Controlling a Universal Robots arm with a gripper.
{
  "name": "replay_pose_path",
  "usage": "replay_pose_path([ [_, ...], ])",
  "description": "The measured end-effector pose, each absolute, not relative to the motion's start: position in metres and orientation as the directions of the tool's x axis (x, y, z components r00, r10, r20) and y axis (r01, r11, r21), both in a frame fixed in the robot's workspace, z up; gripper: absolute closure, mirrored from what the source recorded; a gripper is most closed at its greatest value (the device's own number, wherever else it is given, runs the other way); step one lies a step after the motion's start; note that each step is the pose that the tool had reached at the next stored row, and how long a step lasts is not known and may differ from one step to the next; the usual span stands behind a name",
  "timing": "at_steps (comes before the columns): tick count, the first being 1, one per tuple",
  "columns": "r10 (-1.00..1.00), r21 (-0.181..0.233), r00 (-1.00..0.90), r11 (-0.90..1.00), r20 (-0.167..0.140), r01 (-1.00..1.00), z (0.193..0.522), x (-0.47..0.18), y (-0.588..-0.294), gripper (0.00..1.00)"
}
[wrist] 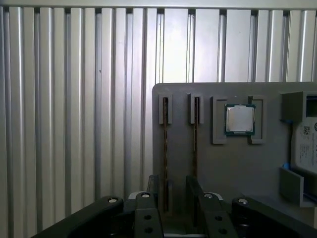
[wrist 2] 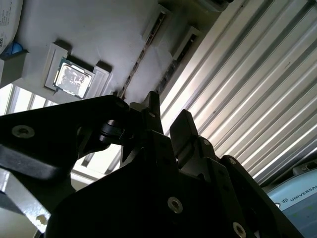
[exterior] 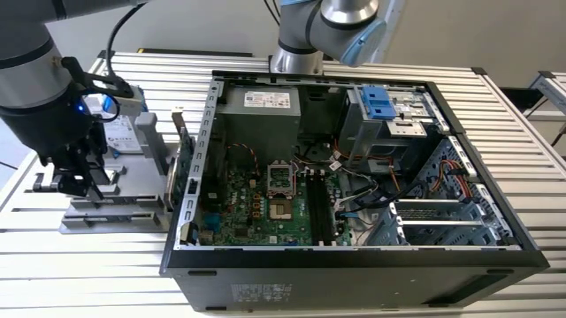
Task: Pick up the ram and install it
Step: 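Pick up the ram and move it above insertion slot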
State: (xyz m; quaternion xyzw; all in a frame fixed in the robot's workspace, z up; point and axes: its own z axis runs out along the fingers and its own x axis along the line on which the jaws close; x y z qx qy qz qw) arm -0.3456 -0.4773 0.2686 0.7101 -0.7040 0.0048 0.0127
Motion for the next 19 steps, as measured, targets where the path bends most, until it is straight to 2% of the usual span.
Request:
replay_pose_path([
  [19,-1.000,0.011,0.009,-0.008,0.025,-1.000,0.2590,-0.3456,-0.4773,0.00],
])
